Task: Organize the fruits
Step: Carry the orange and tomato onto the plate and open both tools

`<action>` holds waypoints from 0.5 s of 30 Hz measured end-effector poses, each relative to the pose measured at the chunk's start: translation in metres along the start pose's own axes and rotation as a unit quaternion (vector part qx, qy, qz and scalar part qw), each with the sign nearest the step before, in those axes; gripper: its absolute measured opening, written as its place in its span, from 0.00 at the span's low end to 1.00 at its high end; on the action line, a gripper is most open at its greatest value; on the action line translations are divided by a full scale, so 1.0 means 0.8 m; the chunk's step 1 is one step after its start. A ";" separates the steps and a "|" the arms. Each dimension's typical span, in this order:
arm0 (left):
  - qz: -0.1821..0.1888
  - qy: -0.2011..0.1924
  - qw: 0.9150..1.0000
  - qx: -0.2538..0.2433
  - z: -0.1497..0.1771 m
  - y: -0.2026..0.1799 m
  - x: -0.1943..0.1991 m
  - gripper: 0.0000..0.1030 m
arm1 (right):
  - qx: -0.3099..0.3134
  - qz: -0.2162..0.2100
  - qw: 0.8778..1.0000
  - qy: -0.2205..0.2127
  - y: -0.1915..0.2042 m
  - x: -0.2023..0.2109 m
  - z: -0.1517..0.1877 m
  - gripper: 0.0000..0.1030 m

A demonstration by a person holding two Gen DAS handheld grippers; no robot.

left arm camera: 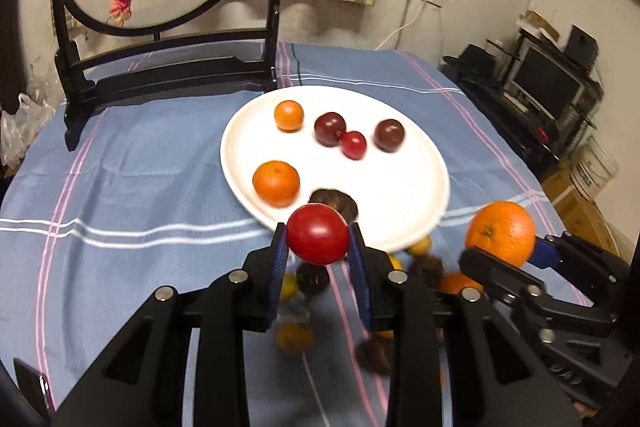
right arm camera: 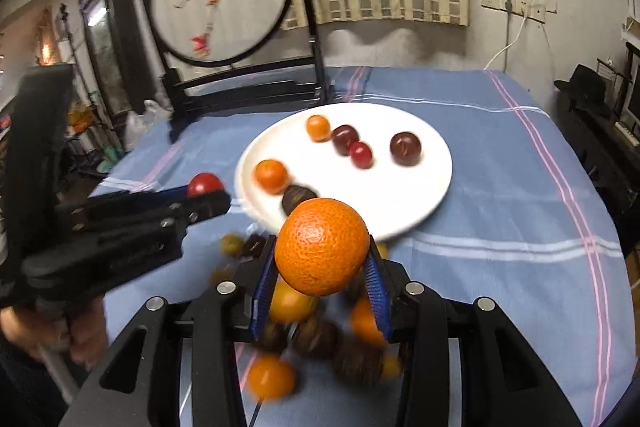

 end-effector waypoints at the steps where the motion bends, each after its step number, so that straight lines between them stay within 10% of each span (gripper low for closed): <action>1: -0.004 0.006 1.000 0.003 -0.003 0.001 -0.012 0.28 | 0.003 0.007 1.000 0.002 -0.003 -0.016 -0.005 0.41; 10: -0.012 0.040 0.999 0.005 -0.011 -0.007 -0.086 0.29 | -0.048 -0.021 0.998 0.027 -0.033 -0.065 -0.005 0.45; 15: -0.018 0.036 0.999 0.037 -0.012 -0.005 -0.090 0.59 | -0.080 -0.026 0.996 0.010 -0.049 -0.047 -0.006 0.57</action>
Point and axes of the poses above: each gripper's, at about its wrist camera, not at the fingertips, and x roughly against the way its jaws point, y to its left, z to its underside, the point moved 4 cm from there along -x, roughly the way its jaws point, and after that the axes turned 5 degrees about -y, right-handed, at the moved point
